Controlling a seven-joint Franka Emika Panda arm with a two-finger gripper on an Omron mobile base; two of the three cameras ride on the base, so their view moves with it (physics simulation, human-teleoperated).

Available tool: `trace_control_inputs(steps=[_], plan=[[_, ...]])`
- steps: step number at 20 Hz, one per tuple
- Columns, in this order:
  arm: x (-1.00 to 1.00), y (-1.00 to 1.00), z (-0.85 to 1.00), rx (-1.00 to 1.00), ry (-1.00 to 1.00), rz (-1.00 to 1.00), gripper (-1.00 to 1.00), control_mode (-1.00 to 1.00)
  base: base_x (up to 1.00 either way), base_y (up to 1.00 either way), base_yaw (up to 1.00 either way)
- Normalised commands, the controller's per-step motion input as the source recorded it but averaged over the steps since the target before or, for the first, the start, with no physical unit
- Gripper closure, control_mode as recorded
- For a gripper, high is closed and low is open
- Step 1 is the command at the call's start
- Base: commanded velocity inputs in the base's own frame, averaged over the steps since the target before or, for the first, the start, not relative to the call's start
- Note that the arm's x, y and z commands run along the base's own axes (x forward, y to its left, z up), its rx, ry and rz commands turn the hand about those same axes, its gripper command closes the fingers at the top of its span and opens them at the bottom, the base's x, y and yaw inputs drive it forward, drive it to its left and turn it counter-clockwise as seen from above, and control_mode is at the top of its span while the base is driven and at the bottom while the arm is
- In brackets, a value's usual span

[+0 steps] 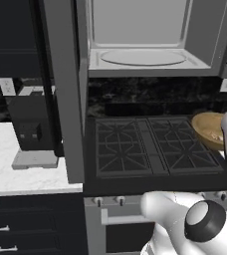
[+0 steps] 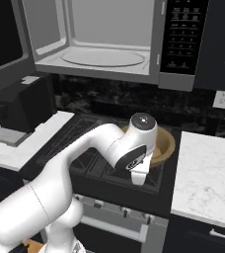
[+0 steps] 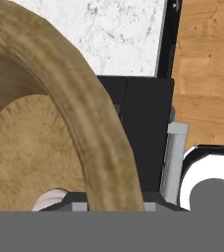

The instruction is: Pick the garlic from the sink and place it in the bowl. Then pick the bowl and place it in the microwave. Then close the microwave door and press the start button.

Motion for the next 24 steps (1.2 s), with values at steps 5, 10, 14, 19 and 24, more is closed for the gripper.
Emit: trace_control_inputs(steps=[5,10,14,19,24], plan=[[0.0,0.0,0.0,0.0,0.0,0.0,1.0,-1.0,0.04,-0.01,-0.01],[0.0,0.69,0.49,0.0,-0.05,-0.02,1.0,-1.0,0.0,0.0,0.0],[0.05,0.75,0.87,0.0,-0.12,-0.01,1.0,-1.0,0.0,0.0,0.0],[0.22,0.51,0.85,0.02,-0.12,0.0,1.0,-1.0,0.0,0.0,0.0],[0.12,0.22,0.93,0.01,-0.12,0.0,1.0,-1.0,0.0,0.0,0.0]])
